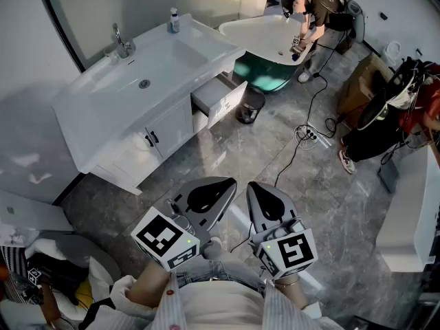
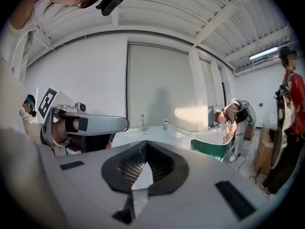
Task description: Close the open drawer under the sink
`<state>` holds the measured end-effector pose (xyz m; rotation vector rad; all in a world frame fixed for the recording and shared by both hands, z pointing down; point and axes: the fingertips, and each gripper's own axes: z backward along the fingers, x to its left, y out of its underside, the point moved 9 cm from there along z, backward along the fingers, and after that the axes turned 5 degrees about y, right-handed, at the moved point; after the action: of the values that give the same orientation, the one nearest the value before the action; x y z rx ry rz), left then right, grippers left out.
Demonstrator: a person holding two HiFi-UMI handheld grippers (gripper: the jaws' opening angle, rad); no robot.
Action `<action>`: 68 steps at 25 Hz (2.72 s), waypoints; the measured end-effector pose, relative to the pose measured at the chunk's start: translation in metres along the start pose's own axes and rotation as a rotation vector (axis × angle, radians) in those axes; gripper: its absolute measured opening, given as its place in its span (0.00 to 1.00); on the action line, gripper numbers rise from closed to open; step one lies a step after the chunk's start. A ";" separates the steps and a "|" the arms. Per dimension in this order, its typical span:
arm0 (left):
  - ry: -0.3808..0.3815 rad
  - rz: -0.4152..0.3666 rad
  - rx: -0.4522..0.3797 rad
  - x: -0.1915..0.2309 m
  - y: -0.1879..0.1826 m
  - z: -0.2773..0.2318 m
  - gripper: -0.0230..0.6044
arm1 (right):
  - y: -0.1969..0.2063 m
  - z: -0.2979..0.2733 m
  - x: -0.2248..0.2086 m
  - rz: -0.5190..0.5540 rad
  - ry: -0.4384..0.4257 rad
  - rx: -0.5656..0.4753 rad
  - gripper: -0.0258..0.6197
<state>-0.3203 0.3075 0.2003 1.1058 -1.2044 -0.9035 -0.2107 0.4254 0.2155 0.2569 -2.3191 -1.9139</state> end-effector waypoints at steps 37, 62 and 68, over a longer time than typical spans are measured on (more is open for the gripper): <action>0.005 -0.026 0.010 0.129 -0.019 -0.059 0.06 | -0.003 -0.129 -0.051 -0.045 0.019 0.045 0.05; 0.048 -0.038 0.014 0.251 -0.046 -0.103 0.06 | -0.024 -0.252 -0.086 -0.054 0.069 0.077 0.05; -0.001 -0.047 0.008 0.280 -0.050 -0.121 0.06 | -0.024 -0.289 -0.110 -0.056 0.029 0.080 0.05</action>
<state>-0.1542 0.0473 0.2200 1.1445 -1.1874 -0.9362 -0.0433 0.1663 0.2480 0.3587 -2.3972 -1.8307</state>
